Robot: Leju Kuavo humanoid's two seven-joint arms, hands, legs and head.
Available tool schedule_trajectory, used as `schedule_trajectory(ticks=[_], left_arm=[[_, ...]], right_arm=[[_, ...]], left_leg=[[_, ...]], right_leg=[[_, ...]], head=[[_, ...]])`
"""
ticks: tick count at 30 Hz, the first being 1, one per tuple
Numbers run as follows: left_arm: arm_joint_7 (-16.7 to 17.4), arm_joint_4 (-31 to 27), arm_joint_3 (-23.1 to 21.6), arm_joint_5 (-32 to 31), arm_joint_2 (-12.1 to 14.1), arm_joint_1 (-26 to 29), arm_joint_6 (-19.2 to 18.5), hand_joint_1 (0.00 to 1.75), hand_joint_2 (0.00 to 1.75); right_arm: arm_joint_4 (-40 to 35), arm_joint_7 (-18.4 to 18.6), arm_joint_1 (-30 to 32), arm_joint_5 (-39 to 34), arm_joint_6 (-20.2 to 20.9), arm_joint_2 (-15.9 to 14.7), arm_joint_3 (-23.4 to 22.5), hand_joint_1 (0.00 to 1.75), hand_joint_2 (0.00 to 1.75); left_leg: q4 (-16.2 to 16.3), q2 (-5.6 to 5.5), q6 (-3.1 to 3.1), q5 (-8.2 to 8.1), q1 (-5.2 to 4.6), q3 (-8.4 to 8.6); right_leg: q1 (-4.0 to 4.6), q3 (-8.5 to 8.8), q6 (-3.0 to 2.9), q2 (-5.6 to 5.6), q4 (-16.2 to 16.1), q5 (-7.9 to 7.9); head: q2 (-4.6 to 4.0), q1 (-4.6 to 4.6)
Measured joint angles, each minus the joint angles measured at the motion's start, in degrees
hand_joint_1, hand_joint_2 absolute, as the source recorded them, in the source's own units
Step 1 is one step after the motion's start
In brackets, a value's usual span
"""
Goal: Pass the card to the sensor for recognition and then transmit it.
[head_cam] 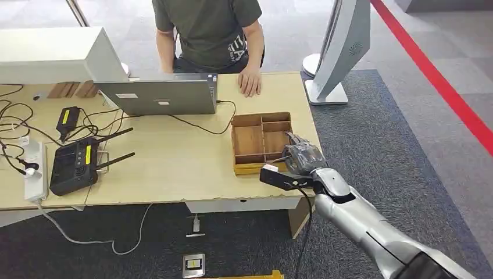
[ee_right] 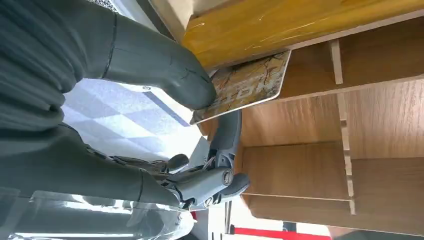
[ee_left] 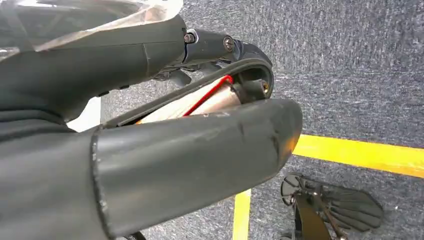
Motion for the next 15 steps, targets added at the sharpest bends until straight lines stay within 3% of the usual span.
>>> schedule_trajectory(ticks=[7, 15], left_arm=[[-0.13, 0.00, 0.00, -0.42, -0.02, 0.01, 0.00, 0.00, 0.00], [-0.74, 0.00, 0.00, -1.22, -0.02, 0.01, -0.35, 0.00, 0.00]], right_arm=[[-1.09, 0.46, 0.04, 0.11, -1.13, -0.78, -0.02, 1.75, 1.75], [-8.29, 4.08, -0.23, 2.03, -1.66, -3.80, -1.64, 1.75, 1.75]], left_leg=[[0.01, 0.00, 0.00, 0.00, -0.01, -0.02], [0.01, 0.00, 0.00, 0.00, -0.01, -0.03]], right_leg=[[-0.01, -0.01, 0.00, 0.00, 0.00, 0.00], [-0.01, -0.02, 0.00, 0.00, 0.00, 0.00]], head=[[0.00, -0.02], [0.00, -0.02]])
